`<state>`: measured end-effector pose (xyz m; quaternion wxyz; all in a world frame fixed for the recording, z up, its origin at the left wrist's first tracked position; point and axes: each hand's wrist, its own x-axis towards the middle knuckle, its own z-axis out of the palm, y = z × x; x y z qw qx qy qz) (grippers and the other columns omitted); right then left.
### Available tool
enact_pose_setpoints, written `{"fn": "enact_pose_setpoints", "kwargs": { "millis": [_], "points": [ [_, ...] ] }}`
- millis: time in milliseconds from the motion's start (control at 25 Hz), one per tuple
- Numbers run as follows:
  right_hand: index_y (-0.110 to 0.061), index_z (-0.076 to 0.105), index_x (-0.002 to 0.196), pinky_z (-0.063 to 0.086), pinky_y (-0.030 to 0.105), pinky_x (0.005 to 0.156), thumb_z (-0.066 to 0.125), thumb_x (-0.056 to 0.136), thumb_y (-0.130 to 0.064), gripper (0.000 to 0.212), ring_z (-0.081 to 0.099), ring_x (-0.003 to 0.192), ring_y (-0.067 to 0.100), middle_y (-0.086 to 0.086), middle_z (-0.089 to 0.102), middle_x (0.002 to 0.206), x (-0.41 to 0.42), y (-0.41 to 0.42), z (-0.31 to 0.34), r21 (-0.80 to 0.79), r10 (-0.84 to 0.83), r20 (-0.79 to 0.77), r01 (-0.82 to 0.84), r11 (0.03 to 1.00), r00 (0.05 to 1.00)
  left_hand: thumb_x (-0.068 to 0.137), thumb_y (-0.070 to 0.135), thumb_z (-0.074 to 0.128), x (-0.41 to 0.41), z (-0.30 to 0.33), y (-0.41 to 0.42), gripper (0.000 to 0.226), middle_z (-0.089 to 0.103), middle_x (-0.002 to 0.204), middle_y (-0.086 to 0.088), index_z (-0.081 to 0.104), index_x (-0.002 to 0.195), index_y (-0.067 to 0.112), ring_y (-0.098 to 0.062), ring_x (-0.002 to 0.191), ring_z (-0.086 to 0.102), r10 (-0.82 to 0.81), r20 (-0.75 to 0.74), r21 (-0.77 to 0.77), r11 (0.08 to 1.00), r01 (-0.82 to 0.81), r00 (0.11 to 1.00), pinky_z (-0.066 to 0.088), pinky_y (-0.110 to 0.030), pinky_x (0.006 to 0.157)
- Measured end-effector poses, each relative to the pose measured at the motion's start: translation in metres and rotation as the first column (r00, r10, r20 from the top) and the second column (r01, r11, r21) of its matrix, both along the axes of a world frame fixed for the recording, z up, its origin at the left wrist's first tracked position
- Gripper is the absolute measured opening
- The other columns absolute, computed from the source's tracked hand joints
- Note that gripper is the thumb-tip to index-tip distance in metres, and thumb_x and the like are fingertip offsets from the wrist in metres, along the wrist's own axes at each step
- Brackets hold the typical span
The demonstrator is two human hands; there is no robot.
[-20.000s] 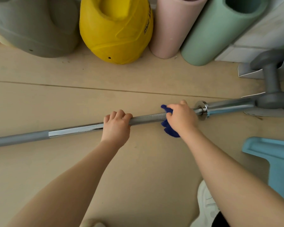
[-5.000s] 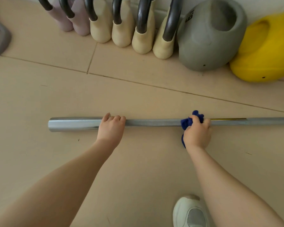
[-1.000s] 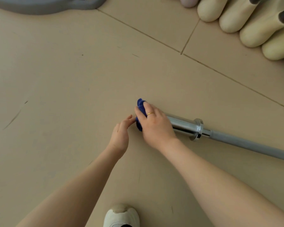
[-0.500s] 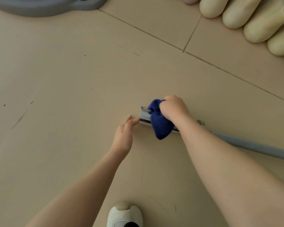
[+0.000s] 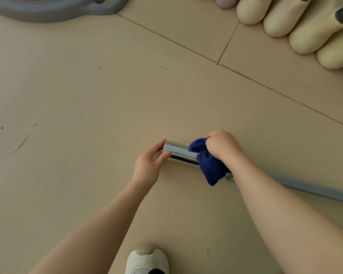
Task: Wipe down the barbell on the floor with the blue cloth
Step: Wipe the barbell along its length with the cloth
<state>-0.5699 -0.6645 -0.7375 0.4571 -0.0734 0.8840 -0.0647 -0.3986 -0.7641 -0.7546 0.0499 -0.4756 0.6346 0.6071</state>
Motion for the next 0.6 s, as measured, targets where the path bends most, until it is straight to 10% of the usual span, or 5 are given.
{"fn": "enact_pose_setpoints", "kwargs": {
  "millis": [200, 360, 600],
  "points": [
    [-0.012, 0.066, 0.092, 0.045, 0.034, 0.082, 0.043, 0.081, -0.005, 0.026, 0.056, 0.103, 0.032, 0.012, 0.064, 0.107, 0.031, 0.009, 0.01, -0.342, 0.213, -0.219, -0.279, 0.897, 0.952, 0.09, 0.027, 0.059, -0.001, -0.003, -0.001, 0.04, 0.058, 0.128, 0.0, 0.053, 0.13, 0.027, -0.015, 0.12, 0.053, -0.017, 0.007, -0.027, 1.0, 0.017, 1.0, 0.038, -0.026, 0.1],
    [-0.013, 0.053, 0.075, 0.039, 0.032, 0.07, 0.039, 0.083, -0.007, 0.018, 0.055, 0.088, 0.032, 0.017, 0.059, 0.094, -0.007, 0.026, 0.013, -0.092, 0.035, -0.099, -0.044, 0.995, 0.995, 0.091, 0.032, 0.056, -0.004, -0.006, -0.001, 0.041, 0.048, 0.135, 0.009, 0.052, 0.131, 0.024, -0.017, 0.128, 0.043, -0.065, 0.017, -0.106, 0.992, 0.066, 0.998, 0.034, -0.039, 0.111],
    [-0.003, 0.062, 0.096, 0.047, 0.041, 0.074, 0.051, 0.068, 0.003, 0.031, 0.059, 0.083, 0.04, 0.019, 0.06, 0.094, 0.058, 0.037, 0.003, -0.151, 0.288, -0.612, -0.466, 0.872, 0.736, 0.091, 0.028, 0.056, -0.026, 0.004, -0.006, 0.041, 0.05, 0.131, 0.001, 0.049, 0.131, 0.019, -0.018, 0.121, 0.046, -0.054, 0.048, -0.2, 0.978, 0.062, 0.997, 0.039, -0.035, 0.103]
  ]
}}
